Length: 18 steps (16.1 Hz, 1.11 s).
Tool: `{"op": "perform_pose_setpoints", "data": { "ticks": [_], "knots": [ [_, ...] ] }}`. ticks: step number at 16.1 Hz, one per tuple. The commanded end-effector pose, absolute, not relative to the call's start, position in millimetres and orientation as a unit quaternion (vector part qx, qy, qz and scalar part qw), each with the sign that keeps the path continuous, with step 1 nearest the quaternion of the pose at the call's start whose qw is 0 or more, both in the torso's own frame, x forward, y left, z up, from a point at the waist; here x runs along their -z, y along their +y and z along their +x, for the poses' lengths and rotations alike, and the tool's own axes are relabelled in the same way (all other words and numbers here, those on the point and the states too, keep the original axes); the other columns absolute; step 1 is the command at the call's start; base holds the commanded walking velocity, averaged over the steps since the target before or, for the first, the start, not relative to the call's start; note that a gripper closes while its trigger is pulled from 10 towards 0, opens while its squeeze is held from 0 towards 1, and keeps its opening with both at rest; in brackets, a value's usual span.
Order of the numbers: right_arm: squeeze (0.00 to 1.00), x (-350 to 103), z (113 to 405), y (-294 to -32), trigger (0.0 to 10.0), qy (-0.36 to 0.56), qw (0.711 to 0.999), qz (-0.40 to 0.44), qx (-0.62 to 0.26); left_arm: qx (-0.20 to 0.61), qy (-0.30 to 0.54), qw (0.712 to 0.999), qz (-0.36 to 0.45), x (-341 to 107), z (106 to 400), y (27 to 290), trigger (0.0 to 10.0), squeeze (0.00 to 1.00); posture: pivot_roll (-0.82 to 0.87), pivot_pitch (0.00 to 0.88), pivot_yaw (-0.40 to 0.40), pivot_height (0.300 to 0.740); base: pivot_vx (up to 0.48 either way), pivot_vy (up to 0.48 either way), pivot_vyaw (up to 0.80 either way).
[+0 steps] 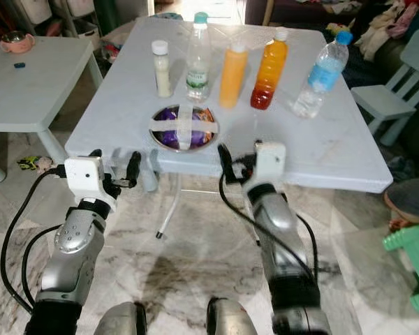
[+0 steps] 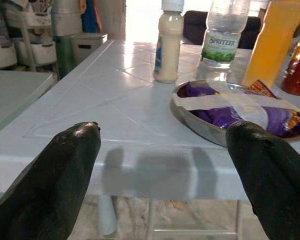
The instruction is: Restocking fridge
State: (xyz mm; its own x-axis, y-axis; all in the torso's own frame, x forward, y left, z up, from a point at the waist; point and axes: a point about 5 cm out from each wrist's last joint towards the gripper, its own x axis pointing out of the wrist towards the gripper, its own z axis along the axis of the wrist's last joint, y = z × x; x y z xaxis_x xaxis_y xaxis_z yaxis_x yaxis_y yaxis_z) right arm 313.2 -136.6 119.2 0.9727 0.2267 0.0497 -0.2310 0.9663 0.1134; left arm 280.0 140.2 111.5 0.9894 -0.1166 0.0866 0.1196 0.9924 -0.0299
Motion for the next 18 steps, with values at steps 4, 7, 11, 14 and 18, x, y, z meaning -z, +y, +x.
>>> {"op": "perform_pose_setpoints", "data": {
  "ticks": [4,7,11,14,18],
  "knots": [
    [0.0,-129.5,342.9,-135.9,10.0,-0.026,0.989,0.093,-0.108,0.06,-0.042,0.997,-0.008,-112.6,276.8,143.3,10.0,0.0,0.09,0.117,-0.038,0.74,0.0,0.0,0.0],
    [0.0,-134.4,349.6,-132.9,10.0,-0.031,0.988,0.095,-0.115,0.06,-0.041,0.997,-0.008,-112.7,275.0,144.1,10.0,0.0,0.1,0.12,-0.036,0.74,0.0,0.0,0.0],
    [0.0,-132.7,320.3,-144.8,10.0,-0.067,0.99,0.062,-0.106,0.014,-0.015,1.0,0.014,-103.7,265.7,164.2,10.0,0.0,0.09,0.11,-0.034,0.74,0.0,0.0,0.0],
    [0.0,-129.5,287.1,-153.2,10.0,-0.086,0.992,0.021,-0.084,0.001,-0.002,1.0,0.008,-97.0,255.0,174.9,10.0,0.0,0.06,0.072,-0.02,0.74,0.0,0.0,0.0],
    [0.0,-116.8,253.5,-171.5,10.0,-0.056,0.998,0.014,-0.027,-0.002,0.002,1.0,0.001,-94.0,252.1,174.8,10.0,0.0,0.03,0.053,-0.011,0.74,0.0,0.177,0.0]
  ]
}}
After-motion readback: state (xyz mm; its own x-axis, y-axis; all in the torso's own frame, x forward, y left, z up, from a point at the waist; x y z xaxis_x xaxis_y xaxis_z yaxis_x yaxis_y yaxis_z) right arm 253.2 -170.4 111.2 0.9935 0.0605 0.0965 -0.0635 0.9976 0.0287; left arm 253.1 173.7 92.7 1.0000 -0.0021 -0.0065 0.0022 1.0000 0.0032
